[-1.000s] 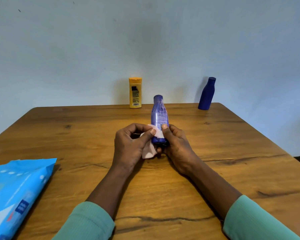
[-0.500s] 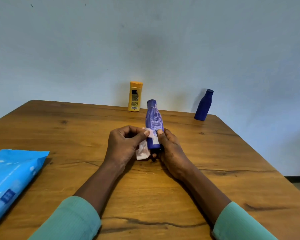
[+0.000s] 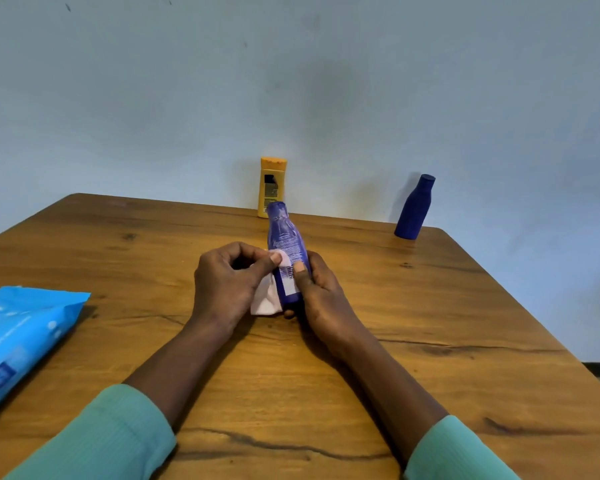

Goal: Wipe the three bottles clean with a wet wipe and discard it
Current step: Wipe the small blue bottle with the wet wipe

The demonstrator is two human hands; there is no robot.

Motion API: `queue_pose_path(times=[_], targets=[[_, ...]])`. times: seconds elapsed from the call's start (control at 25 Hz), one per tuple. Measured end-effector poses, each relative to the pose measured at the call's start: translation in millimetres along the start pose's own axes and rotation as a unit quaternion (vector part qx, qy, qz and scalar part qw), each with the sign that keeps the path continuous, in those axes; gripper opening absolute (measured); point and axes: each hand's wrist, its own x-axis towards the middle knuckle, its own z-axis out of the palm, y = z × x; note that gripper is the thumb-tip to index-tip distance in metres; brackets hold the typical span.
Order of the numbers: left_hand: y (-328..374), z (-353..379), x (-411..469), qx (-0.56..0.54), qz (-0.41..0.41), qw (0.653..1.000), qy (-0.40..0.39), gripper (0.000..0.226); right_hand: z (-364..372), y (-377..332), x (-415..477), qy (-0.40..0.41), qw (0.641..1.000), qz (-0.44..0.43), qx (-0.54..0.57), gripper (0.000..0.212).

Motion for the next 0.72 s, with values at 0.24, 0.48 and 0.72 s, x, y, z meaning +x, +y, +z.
queue_pose_path(times=[0.24,0.48,0.72], targets=[[4.3,2.6,-6.7,0.137,0.058,0.981,-0.122,0.014,-2.3,-1.9,3.4,0.045,0.996,0.024,0.076,0.025],[5.2,5.2,-13.4,0.104,0.053,0.992,-0.056,0.014,0.0,-4.5,1.5,0.024,0.998,-0.008,0.056,0.025],[6.5,5.2,-16.1,0.086,0.076,0.993,-0.037,0.014,3.7,0.5,2.4,-0.003,0.998,-0.023,0.065,0.047]])
